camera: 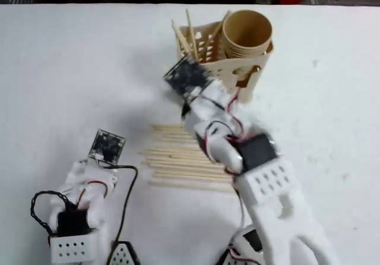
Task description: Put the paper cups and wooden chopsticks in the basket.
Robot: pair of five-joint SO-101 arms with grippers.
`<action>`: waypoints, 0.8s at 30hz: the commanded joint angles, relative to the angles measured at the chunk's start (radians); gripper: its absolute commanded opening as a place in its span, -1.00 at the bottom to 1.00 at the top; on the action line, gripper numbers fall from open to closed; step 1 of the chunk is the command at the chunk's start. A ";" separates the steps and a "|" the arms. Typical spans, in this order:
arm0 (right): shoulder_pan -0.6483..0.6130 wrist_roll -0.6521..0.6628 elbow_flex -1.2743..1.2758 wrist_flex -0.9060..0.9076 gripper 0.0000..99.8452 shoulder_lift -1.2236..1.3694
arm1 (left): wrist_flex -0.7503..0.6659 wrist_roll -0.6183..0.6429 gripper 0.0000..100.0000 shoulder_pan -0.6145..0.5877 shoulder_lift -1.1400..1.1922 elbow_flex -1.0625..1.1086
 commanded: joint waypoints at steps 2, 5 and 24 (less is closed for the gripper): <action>-0.004 -0.072 -0.295 -0.004 -0.97 0.001 | 0.012 0.002 -0.78 0.012 -0.008 -0.003; -0.002 -0.117 -0.446 -0.068 -0.97 0.104 | 0.012 0.002 -0.78 0.012 -0.008 -0.003; 0.079 -0.155 -0.635 -0.605 -0.96 0.518 | 0.012 0.002 -0.78 0.012 -0.008 -0.003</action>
